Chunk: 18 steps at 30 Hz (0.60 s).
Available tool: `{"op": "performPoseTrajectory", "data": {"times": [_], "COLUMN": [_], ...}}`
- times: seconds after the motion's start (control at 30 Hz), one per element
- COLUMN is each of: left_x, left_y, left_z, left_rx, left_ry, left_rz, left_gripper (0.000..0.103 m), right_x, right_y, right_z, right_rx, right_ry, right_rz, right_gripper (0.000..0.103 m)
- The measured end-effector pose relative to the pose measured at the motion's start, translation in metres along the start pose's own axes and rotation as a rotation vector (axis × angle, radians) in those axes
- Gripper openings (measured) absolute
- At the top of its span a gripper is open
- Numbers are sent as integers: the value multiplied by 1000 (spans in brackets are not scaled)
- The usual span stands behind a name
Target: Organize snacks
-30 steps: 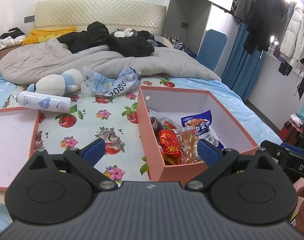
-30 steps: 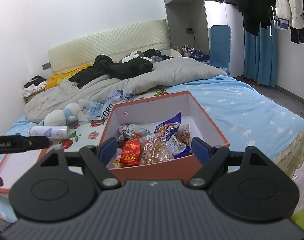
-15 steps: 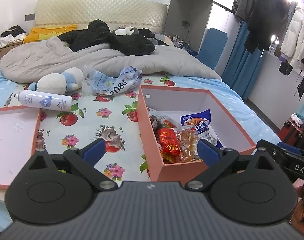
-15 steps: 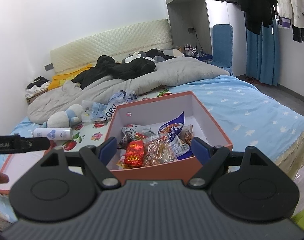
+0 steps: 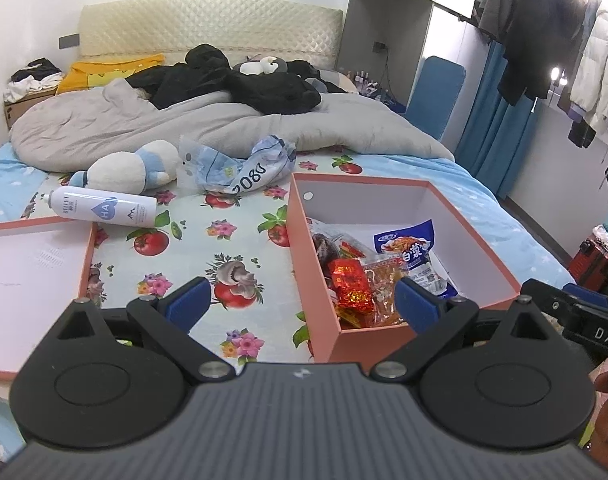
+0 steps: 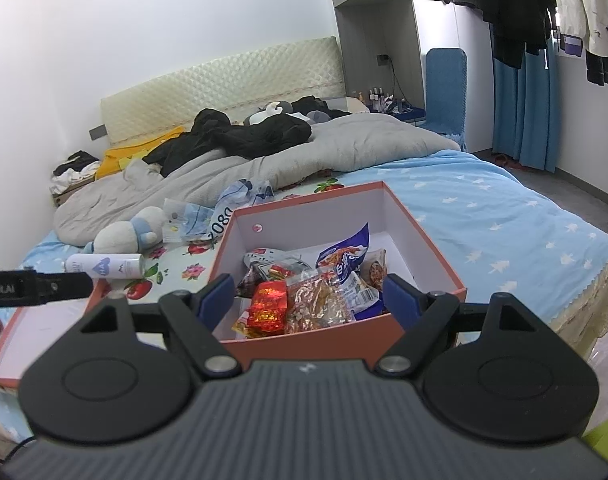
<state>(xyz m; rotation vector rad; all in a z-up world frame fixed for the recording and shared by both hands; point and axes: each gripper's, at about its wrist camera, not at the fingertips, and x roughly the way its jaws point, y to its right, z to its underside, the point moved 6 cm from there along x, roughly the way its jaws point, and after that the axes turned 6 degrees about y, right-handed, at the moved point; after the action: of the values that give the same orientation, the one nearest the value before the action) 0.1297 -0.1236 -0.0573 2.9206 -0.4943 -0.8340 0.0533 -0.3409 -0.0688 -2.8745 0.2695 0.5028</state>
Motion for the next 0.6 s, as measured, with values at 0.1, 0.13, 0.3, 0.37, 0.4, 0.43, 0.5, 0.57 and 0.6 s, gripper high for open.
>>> {"op": "performPoseTrajectory", "data": {"times": [0.1,0.13,0.3,0.37,0.4,0.43,0.5,0.57,0.6], "left_x": [1,1,4,4,4,4,4,4,4], "left_y": [0,0,0,0,0,0,-1,-1,-1], "left_z": [2,3,5,7,7,7,7,8,8], "left_rx": [5,5,-1,-3,-3,-4,-7,-15,-17], "left_ry": [-2,-2,-14,-16,-17,-17,-18,-18,-17], "left_rz": [0,2,11,13,14,12,13,13,13], "left_gripper": [100,100,100,100,100,100,100,100,100], "right_x": [1,2,4,4,4,4,4,5,5], "right_y": [1,2,3,3,3,2,2,2,2], "right_z": [1,2,5,5,5,6,6,6,6], "right_rx": [5,6,7,7,8,9,2,0,4], "right_ry": [-4,-7,-18,-17,-18,-19,-19,-25,-27], "right_rz": [3,2,11,14,14,13,17,18,15], "right_gripper": [83,83,83,83,83,83,83,83,83]}}
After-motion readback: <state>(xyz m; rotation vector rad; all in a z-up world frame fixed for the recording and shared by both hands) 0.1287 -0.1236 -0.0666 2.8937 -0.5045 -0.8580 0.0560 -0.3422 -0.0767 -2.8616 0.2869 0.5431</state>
